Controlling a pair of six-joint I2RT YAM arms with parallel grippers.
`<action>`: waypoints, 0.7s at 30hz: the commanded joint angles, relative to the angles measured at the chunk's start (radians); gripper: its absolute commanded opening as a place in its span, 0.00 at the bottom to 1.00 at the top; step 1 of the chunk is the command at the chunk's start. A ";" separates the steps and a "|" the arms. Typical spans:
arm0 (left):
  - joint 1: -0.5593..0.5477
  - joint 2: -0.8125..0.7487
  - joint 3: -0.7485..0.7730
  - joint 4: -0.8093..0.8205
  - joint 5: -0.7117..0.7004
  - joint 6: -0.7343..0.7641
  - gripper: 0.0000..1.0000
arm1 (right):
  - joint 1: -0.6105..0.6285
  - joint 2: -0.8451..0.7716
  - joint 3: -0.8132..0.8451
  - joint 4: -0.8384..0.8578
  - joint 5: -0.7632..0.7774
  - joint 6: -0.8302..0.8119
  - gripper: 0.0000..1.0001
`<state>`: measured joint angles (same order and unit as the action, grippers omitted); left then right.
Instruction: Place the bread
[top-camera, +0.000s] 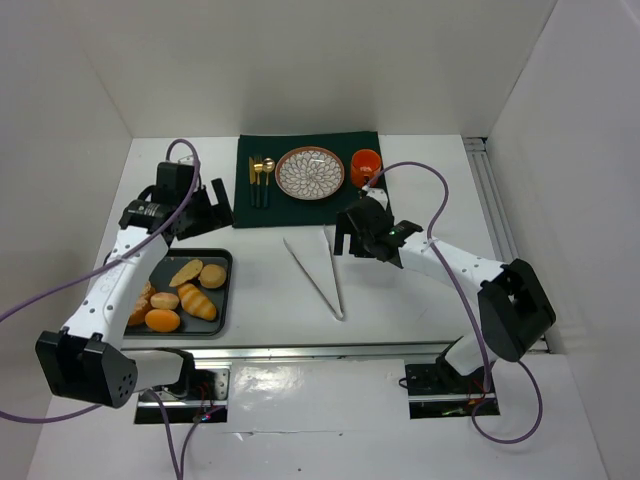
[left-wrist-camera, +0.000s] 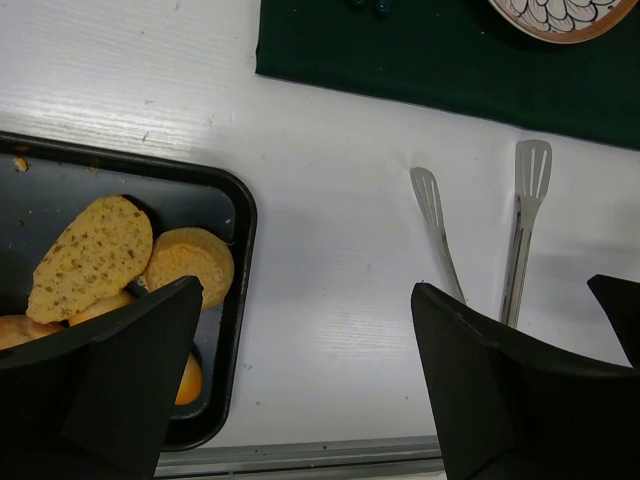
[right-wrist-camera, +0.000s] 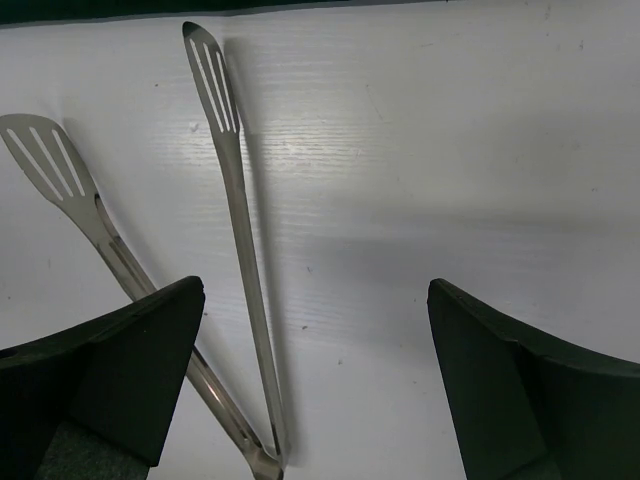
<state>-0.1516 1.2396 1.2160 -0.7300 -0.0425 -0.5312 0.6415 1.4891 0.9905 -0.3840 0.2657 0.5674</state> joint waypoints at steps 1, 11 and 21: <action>0.006 0.006 0.011 0.006 -0.003 -0.016 0.99 | -0.005 -0.010 0.004 0.004 0.006 0.000 1.00; 0.006 0.006 0.011 0.006 -0.003 -0.007 0.99 | 0.061 -0.044 -0.023 0.013 -0.002 -0.108 1.00; 0.006 -0.063 -0.010 0.020 -0.048 -0.043 0.99 | 0.231 0.065 -0.023 -0.023 -0.059 -0.219 1.00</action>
<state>-0.1513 1.2121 1.2064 -0.7322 -0.0719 -0.5571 0.8604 1.5181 0.9737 -0.3901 0.2222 0.3935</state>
